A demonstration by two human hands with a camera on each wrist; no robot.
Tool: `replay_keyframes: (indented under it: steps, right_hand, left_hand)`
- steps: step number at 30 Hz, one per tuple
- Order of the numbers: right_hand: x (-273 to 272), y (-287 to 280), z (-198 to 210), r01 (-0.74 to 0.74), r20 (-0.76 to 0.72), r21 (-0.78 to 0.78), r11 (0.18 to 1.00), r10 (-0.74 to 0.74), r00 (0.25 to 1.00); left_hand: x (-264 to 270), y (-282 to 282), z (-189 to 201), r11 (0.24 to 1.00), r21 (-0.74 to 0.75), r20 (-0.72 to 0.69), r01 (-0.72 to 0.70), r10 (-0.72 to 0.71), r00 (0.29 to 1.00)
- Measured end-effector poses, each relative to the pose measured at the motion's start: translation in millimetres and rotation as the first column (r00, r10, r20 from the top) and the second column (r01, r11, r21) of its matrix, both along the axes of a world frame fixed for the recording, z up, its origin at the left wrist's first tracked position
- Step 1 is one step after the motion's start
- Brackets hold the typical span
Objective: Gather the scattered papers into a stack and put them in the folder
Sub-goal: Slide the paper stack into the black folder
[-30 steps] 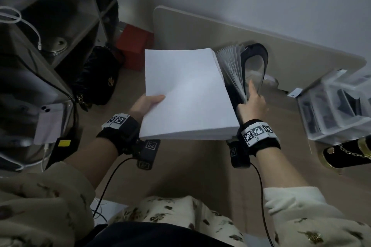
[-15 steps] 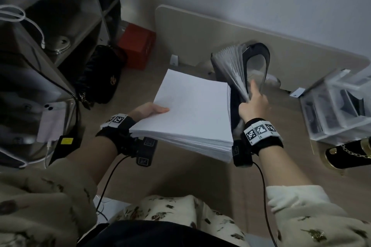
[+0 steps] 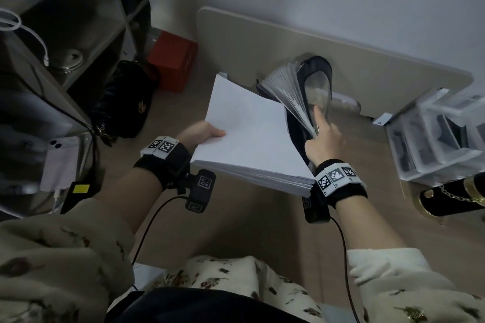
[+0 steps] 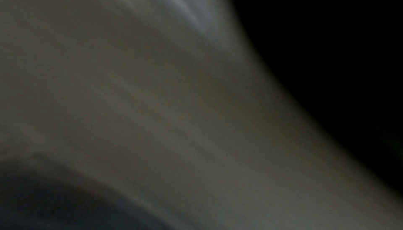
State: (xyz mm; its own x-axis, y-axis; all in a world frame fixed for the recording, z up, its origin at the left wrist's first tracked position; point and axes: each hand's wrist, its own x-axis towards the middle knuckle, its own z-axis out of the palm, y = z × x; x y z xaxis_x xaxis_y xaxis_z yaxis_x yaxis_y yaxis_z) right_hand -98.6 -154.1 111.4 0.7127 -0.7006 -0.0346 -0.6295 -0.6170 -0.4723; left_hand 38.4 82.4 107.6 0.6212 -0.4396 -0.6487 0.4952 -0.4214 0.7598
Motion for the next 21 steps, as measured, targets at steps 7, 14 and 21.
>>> replay_keyframes:
  steps: [7,14,21]
  right_hand:
    - [-7,-2,2,-0.017,0.002,0.029,0.999,0.017,1.0]
    - [-9,-3,2,-0.039,-0.027,0.057,0.998,0.04,0.999]
    - [-12,-5,5,-0.061,-0.031,0.004,0.998,0.061,0.998]
  left_hand:
    - [-4,-13,10,0.99,-0.023,0.146,-0.137,0.139,0.98]
    - [-9,-21,16,0.971,-0.132,0.241,-0.199,0.226,0.944]
    - [-5,-28,21,0.973,-0.131,0.284,-0.188,0.219,0.933]
